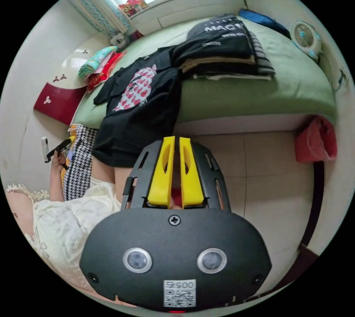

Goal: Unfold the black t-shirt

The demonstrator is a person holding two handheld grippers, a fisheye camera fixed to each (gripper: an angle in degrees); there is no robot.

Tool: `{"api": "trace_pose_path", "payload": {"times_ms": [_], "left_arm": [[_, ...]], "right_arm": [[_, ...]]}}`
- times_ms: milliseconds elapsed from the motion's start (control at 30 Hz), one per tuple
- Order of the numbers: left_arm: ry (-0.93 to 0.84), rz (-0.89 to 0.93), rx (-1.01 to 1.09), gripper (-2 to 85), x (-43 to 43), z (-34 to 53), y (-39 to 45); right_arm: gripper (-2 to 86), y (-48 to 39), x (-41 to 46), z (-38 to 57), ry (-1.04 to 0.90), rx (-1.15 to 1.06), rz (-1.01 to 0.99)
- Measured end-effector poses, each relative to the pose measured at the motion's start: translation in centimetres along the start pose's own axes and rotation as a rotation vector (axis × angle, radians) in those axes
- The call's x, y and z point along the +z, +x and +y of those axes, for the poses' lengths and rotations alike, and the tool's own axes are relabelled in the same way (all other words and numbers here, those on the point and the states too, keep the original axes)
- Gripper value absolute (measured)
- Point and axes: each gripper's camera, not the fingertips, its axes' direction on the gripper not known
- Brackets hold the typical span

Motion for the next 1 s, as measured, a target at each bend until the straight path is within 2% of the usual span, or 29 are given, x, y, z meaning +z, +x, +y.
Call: {"api": "trace_pose_path", "payload": {"times_ms": [200,400,533,600,767,867,1000], "left_arm": [[-0.006,0.021,0.068,-0.2,5.0,-6.4,4.7],[-0.099,0.015,0.113,3.6,10.6,-10.6,7.0],[-0.108,-0.110,0.138,8.1,13.6,-15.1,7.4],[-0.113,-0.135,0.144,10.0,15.3,-17.4,7.4],[-0.149,-0.232,0.170,15.3,20.9,-24.2,7.5],[-0.171,-0.277,0.171,17.4,24.2,-27.3,7.4],[-0.259,-0.240,0.125,17.5,28.6,-29.4,6.5]], "right_arm": [[-0.1,-7.7,5.6,-7.3,-0.036,-0.172,-0.044],[-0.3,-13.0,10.9,-10.4,-0.103,-0.321,0.044],[2.9,-13.2,12.8,-13.9,-0.048,-0.330,0.147],[7.4,-12.9,14.5,-17.6,-0.011,-0.324,0.200],[13.5,-12.6,18.9,-26.2,0.021,-0.354,0.173],[14.2,-12.3,22.9,-31.7,-0.009,-0.335,0.196],[12.7,-11.8,28.8,-36.9,-0.098,-0.300,0.237]]}}
